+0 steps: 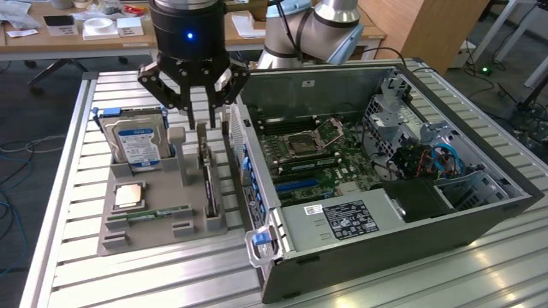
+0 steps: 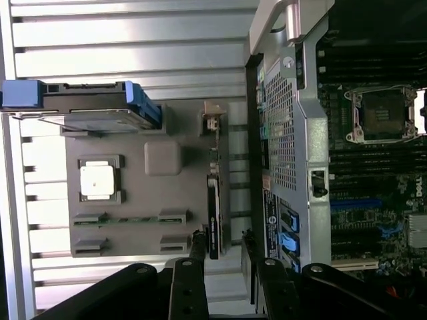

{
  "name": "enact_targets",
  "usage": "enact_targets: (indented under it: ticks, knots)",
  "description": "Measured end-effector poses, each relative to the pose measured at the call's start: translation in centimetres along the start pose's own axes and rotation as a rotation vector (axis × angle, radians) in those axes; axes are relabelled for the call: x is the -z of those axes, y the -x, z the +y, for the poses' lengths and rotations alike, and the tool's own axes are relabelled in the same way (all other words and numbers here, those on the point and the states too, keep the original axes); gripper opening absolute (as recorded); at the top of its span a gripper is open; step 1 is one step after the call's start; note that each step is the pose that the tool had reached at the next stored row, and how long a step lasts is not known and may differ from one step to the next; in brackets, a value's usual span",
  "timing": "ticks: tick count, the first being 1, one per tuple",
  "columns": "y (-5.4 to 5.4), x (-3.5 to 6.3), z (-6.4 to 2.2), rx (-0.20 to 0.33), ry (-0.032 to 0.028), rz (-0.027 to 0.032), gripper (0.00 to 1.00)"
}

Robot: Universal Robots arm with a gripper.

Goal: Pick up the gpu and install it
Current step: 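Pick up the gpu and move the gpu toward the slot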

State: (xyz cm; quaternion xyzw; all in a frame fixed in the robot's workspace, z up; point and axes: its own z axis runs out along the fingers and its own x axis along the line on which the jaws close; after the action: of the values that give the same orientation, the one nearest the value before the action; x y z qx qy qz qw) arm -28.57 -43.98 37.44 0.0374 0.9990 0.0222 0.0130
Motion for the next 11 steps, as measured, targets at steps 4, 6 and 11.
enact_targets:
  ticks: [4, 6, 11]
  knots:
    - [0.0, -0.72, -0.03, 0.0, 0.0001, -0.0001, 0.36]
    - [0.0, -1.1, -0.05, 0.0, 0.0, -0.0001, 0.36]
    - [0.0, -1.99, -0.09, 0.0, -0.0001, 0.0, 0.36]
